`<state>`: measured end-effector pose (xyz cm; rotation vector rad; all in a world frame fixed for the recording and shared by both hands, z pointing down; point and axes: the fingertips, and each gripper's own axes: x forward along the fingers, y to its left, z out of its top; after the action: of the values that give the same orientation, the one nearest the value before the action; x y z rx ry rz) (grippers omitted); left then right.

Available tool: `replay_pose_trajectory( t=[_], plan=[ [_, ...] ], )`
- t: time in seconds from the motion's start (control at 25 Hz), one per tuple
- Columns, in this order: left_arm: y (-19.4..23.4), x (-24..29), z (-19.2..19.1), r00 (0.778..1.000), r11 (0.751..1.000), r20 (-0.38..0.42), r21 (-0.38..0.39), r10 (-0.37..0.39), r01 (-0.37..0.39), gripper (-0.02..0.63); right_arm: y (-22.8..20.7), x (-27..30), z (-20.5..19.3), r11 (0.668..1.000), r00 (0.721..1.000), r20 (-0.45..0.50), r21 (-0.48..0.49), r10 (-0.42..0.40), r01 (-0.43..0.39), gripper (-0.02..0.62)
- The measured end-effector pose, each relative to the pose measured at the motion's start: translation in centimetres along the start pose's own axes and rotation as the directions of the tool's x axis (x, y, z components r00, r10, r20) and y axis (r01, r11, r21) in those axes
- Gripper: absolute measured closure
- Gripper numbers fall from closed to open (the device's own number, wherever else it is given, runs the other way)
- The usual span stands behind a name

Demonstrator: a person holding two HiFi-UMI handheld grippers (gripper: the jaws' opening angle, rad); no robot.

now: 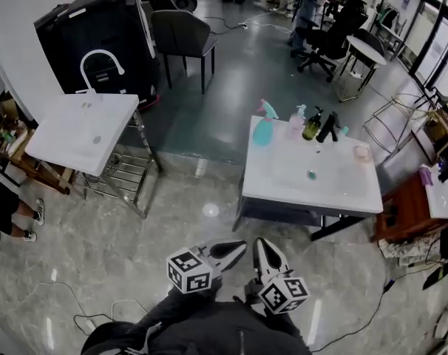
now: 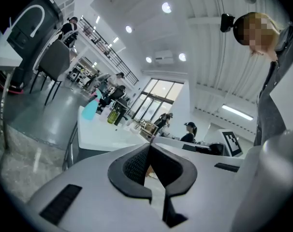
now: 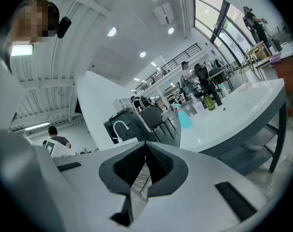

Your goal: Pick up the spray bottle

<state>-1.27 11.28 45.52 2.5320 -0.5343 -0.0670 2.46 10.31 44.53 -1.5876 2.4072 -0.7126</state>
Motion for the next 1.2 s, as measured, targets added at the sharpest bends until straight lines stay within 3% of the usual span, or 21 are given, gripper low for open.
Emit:
replay_pose_trajectory(
  t=[0.48,0.92,1.2],
  plan=[
    [5.2,1.3,1.8,0.999,1.0,-0.037,-0.029,-0.008,0.007,0.6,-1.9,5.3,-0.1,0.998,0.999,-0.023,0.036,-0.044,0.045,0.584],
    [8.6,0.7,3.2,0.998,1.0,-0.055,-0.014,-0.022,0.021,0.6,-3.0,8.4,1.4,0.996,0.995,0.045,0.019,-0.088,0.088,0.584],
    [9.2,0.4,3.9,0.998,1.0,-0.058,-0.022,-0.021,0.02,0.6,-3.3,7.5,2.6,0.991,0.989,0.067,0.019,-0.131,0.13,0.584]
  ],
)
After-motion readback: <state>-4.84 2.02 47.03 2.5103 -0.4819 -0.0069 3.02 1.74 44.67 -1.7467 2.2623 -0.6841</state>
